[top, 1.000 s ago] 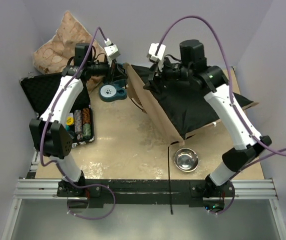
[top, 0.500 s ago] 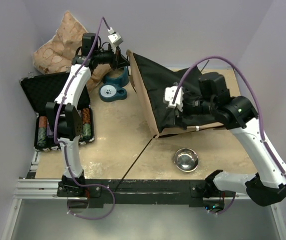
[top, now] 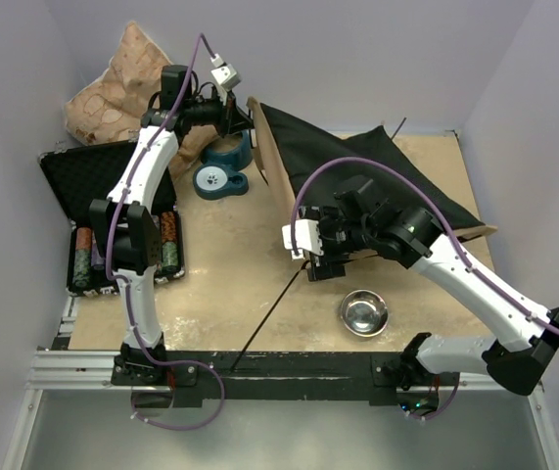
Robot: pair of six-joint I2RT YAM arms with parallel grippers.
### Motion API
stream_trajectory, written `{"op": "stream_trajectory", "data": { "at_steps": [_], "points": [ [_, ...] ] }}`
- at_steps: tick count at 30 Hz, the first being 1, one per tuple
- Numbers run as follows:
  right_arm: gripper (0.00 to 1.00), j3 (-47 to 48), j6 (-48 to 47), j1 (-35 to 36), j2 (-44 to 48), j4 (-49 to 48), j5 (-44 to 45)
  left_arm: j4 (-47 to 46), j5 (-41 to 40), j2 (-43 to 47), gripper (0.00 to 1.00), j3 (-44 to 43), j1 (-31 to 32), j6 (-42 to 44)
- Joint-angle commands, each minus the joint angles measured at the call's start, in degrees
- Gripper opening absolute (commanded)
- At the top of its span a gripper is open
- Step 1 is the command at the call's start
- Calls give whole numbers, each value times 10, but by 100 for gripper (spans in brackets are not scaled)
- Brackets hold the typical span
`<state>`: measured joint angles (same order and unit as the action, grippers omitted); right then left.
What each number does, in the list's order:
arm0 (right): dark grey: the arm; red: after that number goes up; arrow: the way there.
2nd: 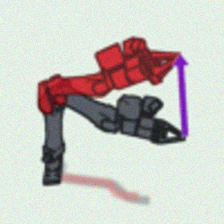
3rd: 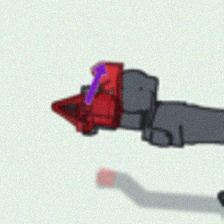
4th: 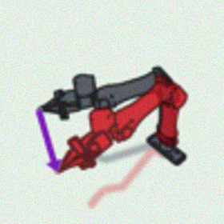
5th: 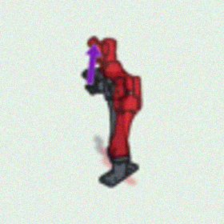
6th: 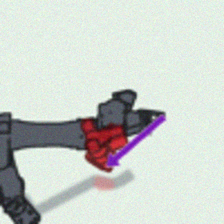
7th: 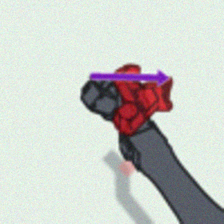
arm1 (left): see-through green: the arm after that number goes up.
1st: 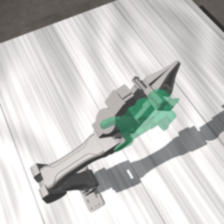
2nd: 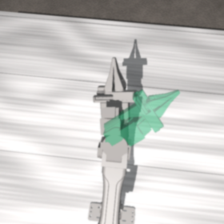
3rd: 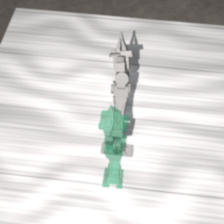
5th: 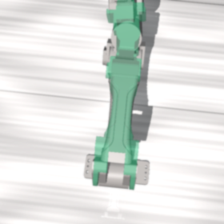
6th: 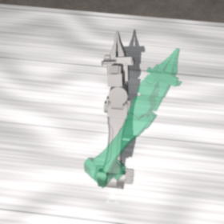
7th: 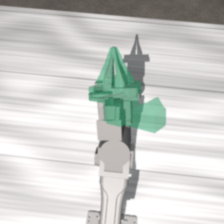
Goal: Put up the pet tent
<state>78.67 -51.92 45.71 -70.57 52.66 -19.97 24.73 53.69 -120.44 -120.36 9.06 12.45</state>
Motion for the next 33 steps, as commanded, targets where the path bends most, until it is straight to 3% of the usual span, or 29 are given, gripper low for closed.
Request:
{"op": "stream_trajectory", "data": {
  "at_steps": [1,10,15,18,21,24,27,30,33],
  "points": [
    [89,-25,-65,3,17,-22,51,-19,-2,5,0,-3,0,3],
    [98,-34,-71,3,71,-10,73,-21,-1,-6,0,-10,-1,5],
    [91,-61,-64,3,82,-26,73,-23,-1,-8,0,-14,-1,4],
    [77,-79,-59,3,72,-46,55,-21,0,-11,0,-14,-1,4],
    [72,-89,-54,3,58,-73,50,-16,4,-13,0,-14,-1,5],
    [59,-98,-57,3,45,-85,51,-16,4,-14,0,-15,-1,4],
    [37,-92,-49,3,43,-100,41,-19,1,-15,0,-15,-1,4],
    [0,-78,-18,2,44,-113,27,-21,-4,-17,2,-15,-1,-4],
    [0,-66,27,0,53,-136,34,-21,9,-9,39,-15,-11,-29]
  ]
}}
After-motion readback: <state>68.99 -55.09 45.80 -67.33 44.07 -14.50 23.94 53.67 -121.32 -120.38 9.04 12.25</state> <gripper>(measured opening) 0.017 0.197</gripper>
